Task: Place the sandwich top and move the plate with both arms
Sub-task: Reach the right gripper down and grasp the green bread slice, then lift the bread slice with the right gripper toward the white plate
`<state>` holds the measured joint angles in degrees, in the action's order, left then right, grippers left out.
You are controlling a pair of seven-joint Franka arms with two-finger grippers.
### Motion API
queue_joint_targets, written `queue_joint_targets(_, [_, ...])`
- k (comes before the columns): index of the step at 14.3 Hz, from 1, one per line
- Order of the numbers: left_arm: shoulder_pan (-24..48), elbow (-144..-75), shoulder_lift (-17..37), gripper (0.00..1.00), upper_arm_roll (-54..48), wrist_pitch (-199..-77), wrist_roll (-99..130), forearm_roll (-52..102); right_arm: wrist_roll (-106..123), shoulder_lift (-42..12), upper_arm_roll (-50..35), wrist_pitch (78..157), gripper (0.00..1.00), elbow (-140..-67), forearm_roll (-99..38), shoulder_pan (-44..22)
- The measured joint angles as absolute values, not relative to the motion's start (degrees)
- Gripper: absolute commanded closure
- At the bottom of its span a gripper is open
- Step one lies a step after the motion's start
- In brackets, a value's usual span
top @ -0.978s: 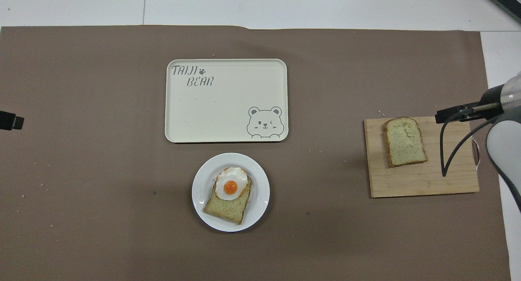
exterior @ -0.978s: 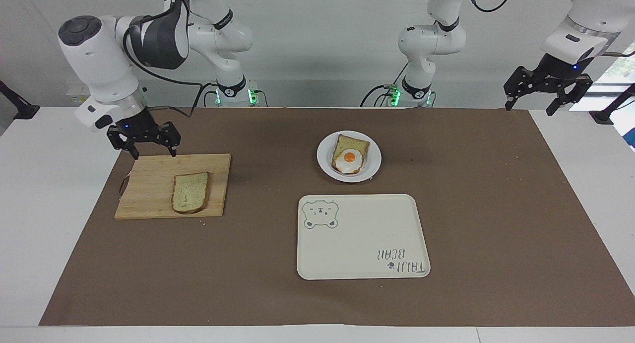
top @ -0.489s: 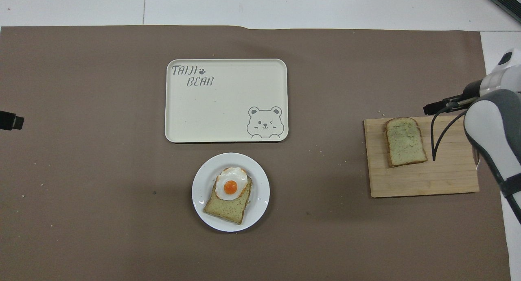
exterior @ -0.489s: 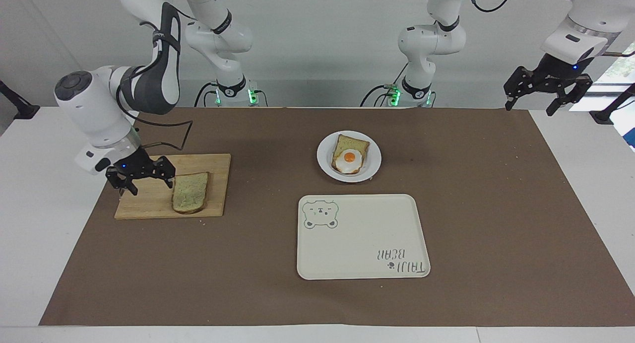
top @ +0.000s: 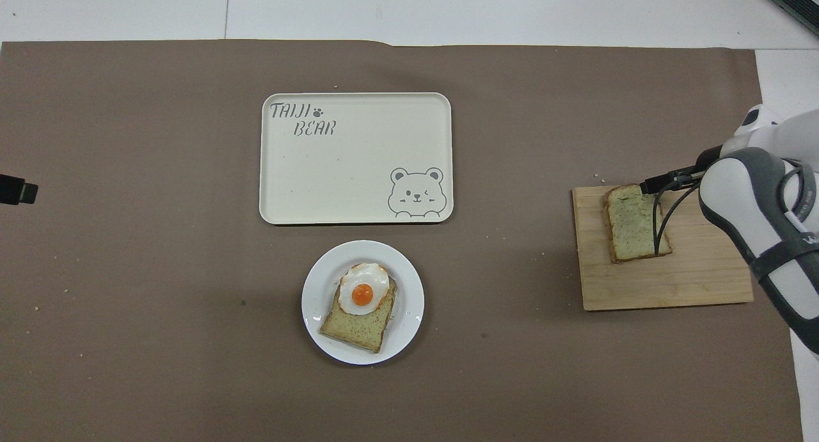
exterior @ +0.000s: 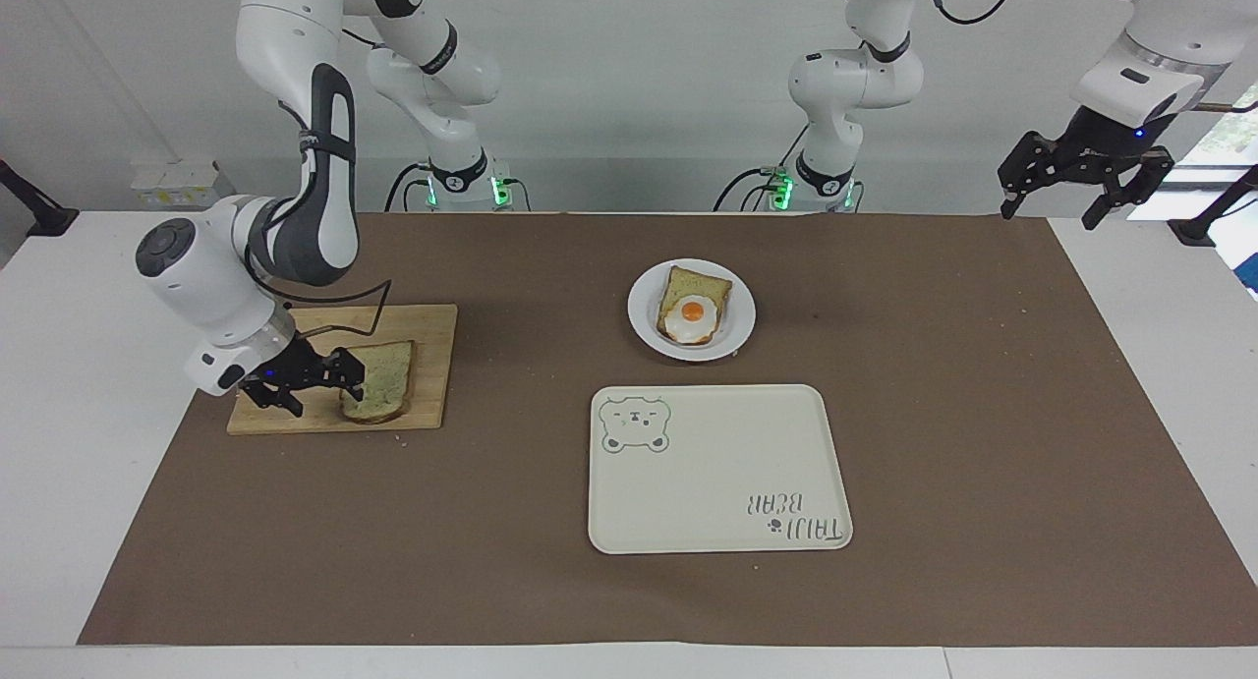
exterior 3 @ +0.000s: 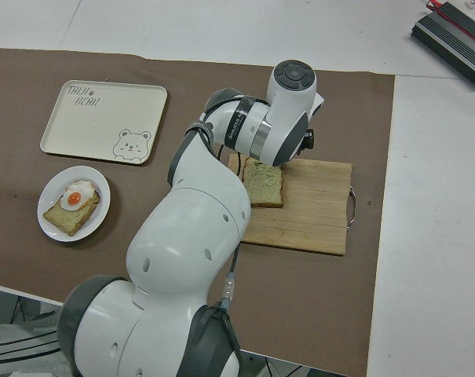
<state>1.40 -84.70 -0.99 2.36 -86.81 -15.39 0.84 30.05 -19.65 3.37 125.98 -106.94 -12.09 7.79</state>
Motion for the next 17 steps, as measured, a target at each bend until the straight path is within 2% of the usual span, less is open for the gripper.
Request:
queue_joint_targets(3, [1.4, -84.7, -1.0, 0.0, 2.4, -86.8, -15.4, 0.8, 31.3, -20.0, 3.4, 126.9, 0.0, -109.1, -12.4, 8.5])
queue_joint_targets(4, [1.4, -84.7, -1.0, 0.0, 2.4, -86.8, -15.4, 0.8, 31.3, -20.0, 3.4, 127.0, 0.1, -109.5, -12.4, 8.5])
queue_joint_targets(6, [1.4, -84.7, -1.0, 0.0, 2.4, -86.8, -15.4, 0.8, 31.3, -20.0, 3.4, 127.0, 0.47, -109.9, -12.4, 8.5])
queue_joint_targets(7, [1.4, -84.7, -1.0, 0.0, 2.4, -86.8, -15.4, 0.8, 31.3, -20.0, 3.4, 127.0, 0.83, -110.1, -12.4, 8.5])
queue_joint_targets(8, [1.4, -84.7, -1.0, 0.0, 2.4, -86.8, -15.4, 0.8, 31.3, -20.0, 3.3, 127.0, 1.0, -110.3, -12.5, 8.5])
queue_joint_targets(17, [1.4, -84.7, -1.0, 0.0, 2.4, -86.8, -15.4, 0.8, 29.7, -19.6, 3.0, 126.8, 1.0, -110.5, -13.2, 8.4])
